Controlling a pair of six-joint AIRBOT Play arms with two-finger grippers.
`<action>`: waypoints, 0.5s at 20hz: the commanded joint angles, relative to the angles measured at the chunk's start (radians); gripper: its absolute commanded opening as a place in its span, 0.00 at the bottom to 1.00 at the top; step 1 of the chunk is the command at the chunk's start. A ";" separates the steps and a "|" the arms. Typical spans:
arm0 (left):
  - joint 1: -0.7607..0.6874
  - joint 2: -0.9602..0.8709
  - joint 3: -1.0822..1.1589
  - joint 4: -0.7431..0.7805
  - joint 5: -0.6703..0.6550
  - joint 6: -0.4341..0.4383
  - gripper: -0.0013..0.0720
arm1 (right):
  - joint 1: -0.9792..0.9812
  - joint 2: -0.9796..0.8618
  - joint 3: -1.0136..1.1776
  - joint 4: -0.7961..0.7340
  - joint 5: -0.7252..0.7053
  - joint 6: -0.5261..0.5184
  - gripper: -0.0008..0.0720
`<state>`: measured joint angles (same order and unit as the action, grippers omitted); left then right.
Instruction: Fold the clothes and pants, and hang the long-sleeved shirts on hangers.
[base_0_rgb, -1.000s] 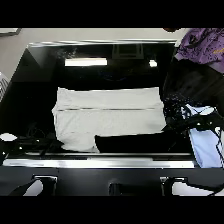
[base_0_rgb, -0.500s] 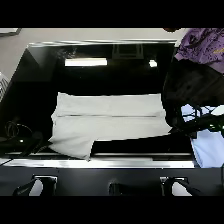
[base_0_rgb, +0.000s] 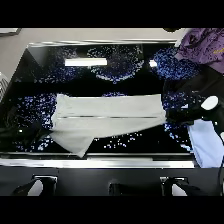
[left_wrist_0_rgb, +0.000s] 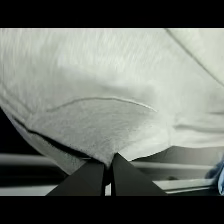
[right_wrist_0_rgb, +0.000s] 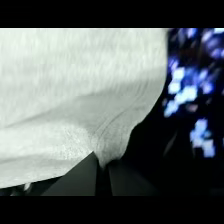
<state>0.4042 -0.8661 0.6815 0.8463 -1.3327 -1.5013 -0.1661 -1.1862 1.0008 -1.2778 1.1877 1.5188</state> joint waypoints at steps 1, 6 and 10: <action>-0.064 -0.173 0.133 -0.013 0.092 0.035 0.04 | 0.047 -0.071 0.096 -0.089 -0.082 0.074 0.05; -0.138 -0.472 0.365 -0.012 0.121 0.059 0.04 | 0.060 -0.251 0.274 -0.045 -0.091 0.032 0.05; -0.152 -0.658 0.549 -0.013 0.120 0.054 0.04 | 0.064 -0.393 0.413 -0.046 -0.079 0.034 0.05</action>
<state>0.2684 -1.3914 1.1038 0.8345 -1.2221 -1.4498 -0.1070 -1.4876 1.3224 -1.3243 1.1061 1.5532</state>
